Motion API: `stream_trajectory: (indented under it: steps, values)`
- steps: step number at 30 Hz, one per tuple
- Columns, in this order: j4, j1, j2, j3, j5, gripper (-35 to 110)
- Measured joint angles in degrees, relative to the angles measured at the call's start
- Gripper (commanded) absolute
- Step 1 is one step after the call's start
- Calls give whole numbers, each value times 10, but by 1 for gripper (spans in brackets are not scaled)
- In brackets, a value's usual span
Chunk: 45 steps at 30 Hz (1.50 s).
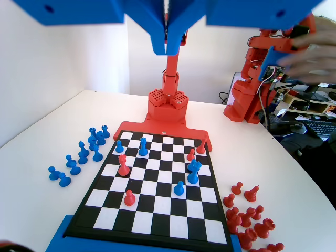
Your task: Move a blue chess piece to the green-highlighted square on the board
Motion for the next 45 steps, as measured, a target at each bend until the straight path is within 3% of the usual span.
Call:
stream_trajectory:
  steps: [14,23,28,36,45]
  values:
    - [-30,-20,-3,-1,-127,1]
    - [0,-84,-135,-112,-220,1]
    - [7,-74,-245,-155,-338,1]
    - [6,-3,-391,-159,-606,1]
    - [-119,4,-521,-117,-690,1]
